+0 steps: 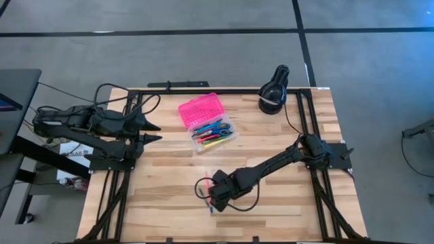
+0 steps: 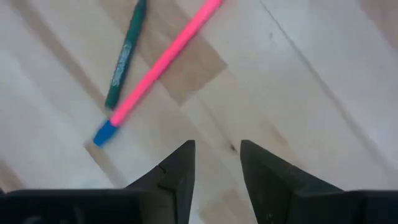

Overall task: Pick & place school supplies into a supply box
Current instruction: Put the red crayon into the pink supply box

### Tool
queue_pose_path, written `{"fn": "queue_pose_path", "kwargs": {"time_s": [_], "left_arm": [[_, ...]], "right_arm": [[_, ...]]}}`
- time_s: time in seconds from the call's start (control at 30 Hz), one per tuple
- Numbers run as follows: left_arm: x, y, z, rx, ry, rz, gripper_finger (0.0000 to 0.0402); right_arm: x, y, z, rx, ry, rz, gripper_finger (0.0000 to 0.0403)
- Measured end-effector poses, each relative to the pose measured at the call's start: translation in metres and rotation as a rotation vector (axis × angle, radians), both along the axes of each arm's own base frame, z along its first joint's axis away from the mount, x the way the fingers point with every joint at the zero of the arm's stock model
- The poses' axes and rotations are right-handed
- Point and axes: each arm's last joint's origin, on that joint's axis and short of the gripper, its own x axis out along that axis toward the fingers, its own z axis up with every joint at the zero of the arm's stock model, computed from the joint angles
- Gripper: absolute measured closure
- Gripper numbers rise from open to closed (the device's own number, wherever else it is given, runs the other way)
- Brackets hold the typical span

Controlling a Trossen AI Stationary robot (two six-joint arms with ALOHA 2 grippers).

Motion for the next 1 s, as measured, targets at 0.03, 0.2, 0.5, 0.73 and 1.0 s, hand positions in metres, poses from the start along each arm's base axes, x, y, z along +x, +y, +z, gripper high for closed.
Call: {"fn": "queue_pose_path", "kwargs": {"time_s": [0.03,0.2,0.5,0.73,1.0], "left_arm": [[0.000,0.000,0.000,0.003,0.002,0.004,0.0248],[0.002,0.000,-0.001,0.009,0.014,0.026,0.0248],[0.007,-0.001,-0.004,-0.040,0.032,0.061,0.0248],[0.016,-0.002,-0.008,-0.063,0.057,0.085,0.0248],[0.034,-0.004,-0.015,-0.075,0.100,0.159,0.0248]], "right_arm": [[-0.002,-0.001,0.001,-0.026,0.023,0.054,0.0281],[-0.015,-0.010,-0.003,-0.118,0.181,0.304,0.0281],[-0.025,-0.026,-0.024,-0.092,0.309,0.530,0.0281],[-0.023,-0.043,-0.030,-0.053,0.330,0.563,0.0281],[-0.020,-0.061,-0.035,0.022,0.344,0.556,0.0281]]}}
